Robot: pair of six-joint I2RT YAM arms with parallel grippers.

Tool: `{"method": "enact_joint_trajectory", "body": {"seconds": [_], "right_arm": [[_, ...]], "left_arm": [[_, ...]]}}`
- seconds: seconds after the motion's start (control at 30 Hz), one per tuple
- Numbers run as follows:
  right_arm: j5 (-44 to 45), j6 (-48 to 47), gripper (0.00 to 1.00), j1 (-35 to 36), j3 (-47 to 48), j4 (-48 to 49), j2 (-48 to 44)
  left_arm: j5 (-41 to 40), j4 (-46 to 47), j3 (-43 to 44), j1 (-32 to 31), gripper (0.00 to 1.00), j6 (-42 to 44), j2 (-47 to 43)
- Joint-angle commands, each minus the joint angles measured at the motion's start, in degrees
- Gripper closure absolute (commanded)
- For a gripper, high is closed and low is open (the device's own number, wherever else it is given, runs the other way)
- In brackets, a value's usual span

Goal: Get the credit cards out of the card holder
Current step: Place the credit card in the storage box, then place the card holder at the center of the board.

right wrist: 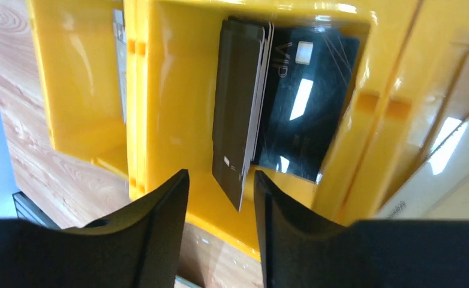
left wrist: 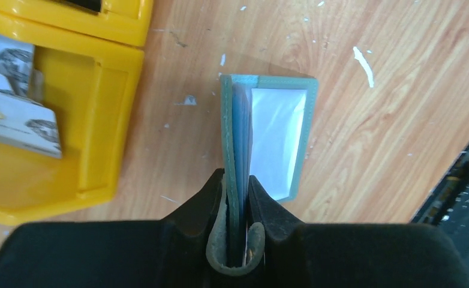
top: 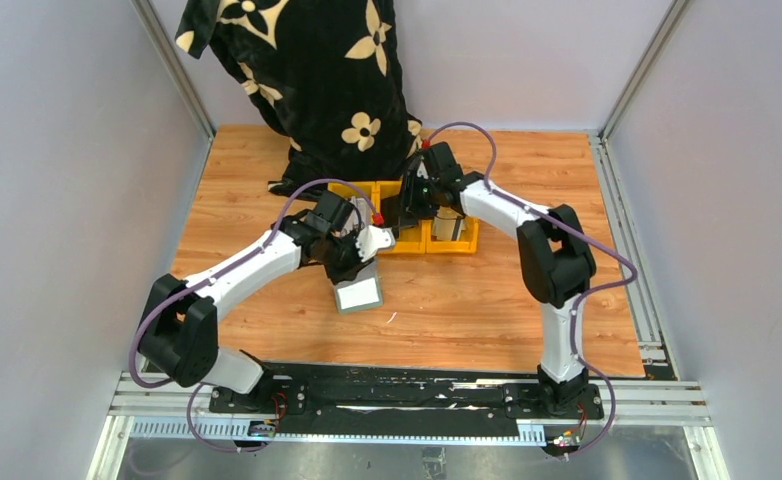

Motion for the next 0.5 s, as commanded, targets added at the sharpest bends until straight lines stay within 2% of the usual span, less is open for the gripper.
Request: {"method": "enact_joint_trajectory", "body": {"seconds": [0.0, 0.17, 0.23, 0.27, 0.47], "right_arm": [[1.8, -0.7, 0.48, 0.3, -6.5, 3.0, -9.3], [2.4, -0.8, 0.42, 0.0, -17.1, 2.9, -24.6], [3.4, -0.7, 0.33, -0.5, -21.8, 2.5, -31.6], [3.8, -0.8, 0.26, -0.9, -24.0, 2.1, -35.1], [10.1, -2.9, 0.21, -1.5, -33.3, -4.6, -51.5]], "left_arm": [[-6.0, 5.5, -0.4, -2.6, 0.80, 4.6, -1.4], [-8.5, 7.4, -8.7, -8.0, 0.76, 7.3, -3.2], [-9.7, 9.0, -12.4, -10.0, 0.72, 8.6, -4.2], [-10.8, 10.0, -13.9, -11.0, 0.69, 9.0, -4.5], [-11.0, 10.2, -16.2, -15.8, 0.49, 6.0, -6.3]]}}
